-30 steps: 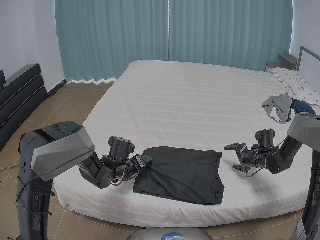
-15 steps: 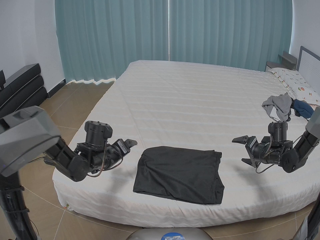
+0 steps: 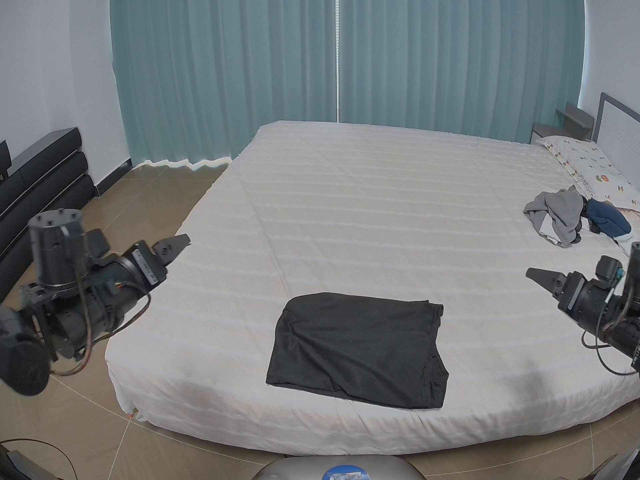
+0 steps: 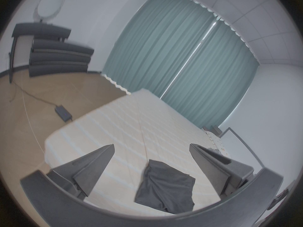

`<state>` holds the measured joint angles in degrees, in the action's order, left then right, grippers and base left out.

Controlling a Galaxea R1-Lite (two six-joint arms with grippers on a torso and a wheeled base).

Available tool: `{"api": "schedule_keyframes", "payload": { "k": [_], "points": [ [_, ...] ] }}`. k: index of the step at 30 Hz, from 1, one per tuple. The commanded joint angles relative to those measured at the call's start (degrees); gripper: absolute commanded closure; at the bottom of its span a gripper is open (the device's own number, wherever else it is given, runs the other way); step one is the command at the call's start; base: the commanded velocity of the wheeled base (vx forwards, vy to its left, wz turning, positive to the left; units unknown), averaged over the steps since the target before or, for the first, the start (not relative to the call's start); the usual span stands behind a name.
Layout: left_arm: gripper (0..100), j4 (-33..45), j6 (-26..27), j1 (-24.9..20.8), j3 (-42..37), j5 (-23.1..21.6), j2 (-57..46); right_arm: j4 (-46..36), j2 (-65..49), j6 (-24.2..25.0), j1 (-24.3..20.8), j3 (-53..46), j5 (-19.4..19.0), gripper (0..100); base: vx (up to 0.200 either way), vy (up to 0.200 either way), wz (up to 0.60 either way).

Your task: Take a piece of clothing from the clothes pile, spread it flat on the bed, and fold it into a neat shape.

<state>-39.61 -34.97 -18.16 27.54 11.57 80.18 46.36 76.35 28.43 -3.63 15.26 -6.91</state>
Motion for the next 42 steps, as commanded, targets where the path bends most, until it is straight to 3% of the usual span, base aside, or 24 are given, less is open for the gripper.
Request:
{"api": "schedule_keyframes", "payload": {
  "k": [1, 3, 9, 15, 16, 17, 22, 26, 32, 38, 42],
  "points": [
    [0, 1.20, 7.90, 0.15, -9.26, 6.98, -21.03, -0.13, -20.01, -8.92, 2.75, -10.08, 0.50, 0, 0.000, 0.000, 0.00],
    [0, 2.08, 8.61, 0.15, -9.78, 7.77, -23.05, -0.31, -21.42, -9.71, 2.67, -10.96, 0.50, 0, 0.000, 0.000, 0.00],
    [0, 14.29, 9.66, 0.15, -10.93, 8.82, -36.67, -8.04, -33.11, -17.35, 2.67, -13.94, 0.41, 0, 0.000, 0.000, 0.00],
    [0, 24.58, 12.39, 1.99, -10.84, 9.96, -49.42, -27.64, -50.25, -24.56, 1.35, -11.31, -1.00, 0, 0.000, 0.000, 0.00],
    [0, 24.58, 12.39, 1.99, -10.84, 9.96, -49.42, -27.64, -50.25, -24.56, 1.35, -11.31, -1.00, 0, 0.000, 0.000, 0.00],
    [0, 26.86, 13.79, 3.49, -10.84, 10.05, -52.67, -33.53, -54.55, -25.18, 1.35, -9.73, -1.88, 0, 0.000, 0.000, 0.00],
    [0, 33.19, 19.15, 7.88, -10.84, 9.70, -61.28, -46.80, -63.69, -25.26, 0.91, -4.63, -2.05, 0, 0.000, 0.000, 0.00],
    [0, 37.50, 22.76, 10.25, -11.37, 9.52, -67.43, -53.48, -69.85, -26.14, -1.03, -2.96, -1.96, 0, 0.000, 0.000, 0.00],
    [0, 43.74, 23.81, 11.84, -11.98, 9.79, -74.64, -54.27, -70.64, -28.16, -0.94, -3.57, -1.00, 0, 0.000, 0.000, 0.00],
    [0, 41.98, 24.08, 11.92, -13.74, 10.67, -74.64, -55.15, -74.94, -31.07, 3.28, -4.36, -2.84, 0, 0.000, 0.000, 0.00],
    [0, 40.13, 24.16, 11.92, -14.53, 11.11, -74.64, -54.53, -76.26, -32.47, 3.63, -6.03, -3.72, 0, 0.000, 0.000, 0.00]
  ]
}}
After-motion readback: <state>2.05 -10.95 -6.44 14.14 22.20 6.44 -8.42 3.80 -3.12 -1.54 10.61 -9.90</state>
